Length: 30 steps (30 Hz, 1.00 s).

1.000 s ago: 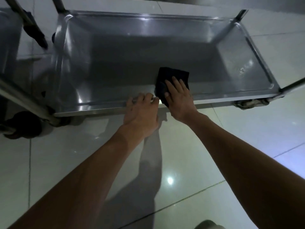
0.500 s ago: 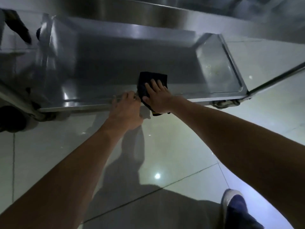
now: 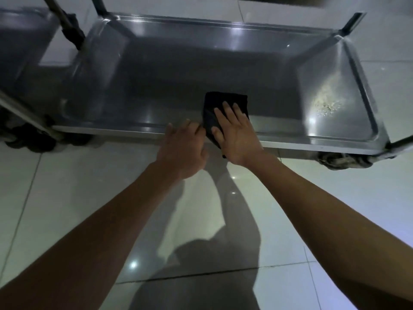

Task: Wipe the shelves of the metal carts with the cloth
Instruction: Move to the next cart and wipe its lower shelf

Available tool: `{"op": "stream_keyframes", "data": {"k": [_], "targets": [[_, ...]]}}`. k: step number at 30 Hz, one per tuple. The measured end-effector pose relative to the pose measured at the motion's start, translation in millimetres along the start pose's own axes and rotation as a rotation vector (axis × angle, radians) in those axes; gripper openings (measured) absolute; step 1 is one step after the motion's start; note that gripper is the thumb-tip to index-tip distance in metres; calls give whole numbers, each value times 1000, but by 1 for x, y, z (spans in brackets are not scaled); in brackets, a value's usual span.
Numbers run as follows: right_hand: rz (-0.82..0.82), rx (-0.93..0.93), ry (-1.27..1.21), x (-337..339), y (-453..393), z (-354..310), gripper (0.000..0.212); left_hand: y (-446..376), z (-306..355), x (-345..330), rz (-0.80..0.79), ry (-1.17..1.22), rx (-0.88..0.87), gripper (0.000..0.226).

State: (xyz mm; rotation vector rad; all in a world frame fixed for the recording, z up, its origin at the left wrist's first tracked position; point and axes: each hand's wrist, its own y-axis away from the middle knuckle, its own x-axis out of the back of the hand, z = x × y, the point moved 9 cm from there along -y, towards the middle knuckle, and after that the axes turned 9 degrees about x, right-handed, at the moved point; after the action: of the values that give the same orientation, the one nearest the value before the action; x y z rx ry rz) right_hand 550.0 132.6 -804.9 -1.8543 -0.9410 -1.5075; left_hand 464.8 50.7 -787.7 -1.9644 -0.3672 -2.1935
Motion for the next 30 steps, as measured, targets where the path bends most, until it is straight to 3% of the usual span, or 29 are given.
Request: {"op": "stream_keyframes", "data": {"k": [8, 12, 17, 23, 30], "targets": [[55, -150, 30, 31, 75, 136, 56, -27, 116, -11, -30, -5, -75, 46], [74, -260, 47, 45, 115, 210, 56, -41, 189, -10, 38, 31, -165, 48], [114, -448, 95, 66, 166, 289, 53, -57, 235, -20, 16, 124, -158, 40], [130, -475, 86, 65, 167, 296, 52, -58, 234, -22, 31, 91, -131, 31], [111, -446, 58, 55, 150, 272, 55, -54, 194, -12, -25, 224, -160, 40]]}}
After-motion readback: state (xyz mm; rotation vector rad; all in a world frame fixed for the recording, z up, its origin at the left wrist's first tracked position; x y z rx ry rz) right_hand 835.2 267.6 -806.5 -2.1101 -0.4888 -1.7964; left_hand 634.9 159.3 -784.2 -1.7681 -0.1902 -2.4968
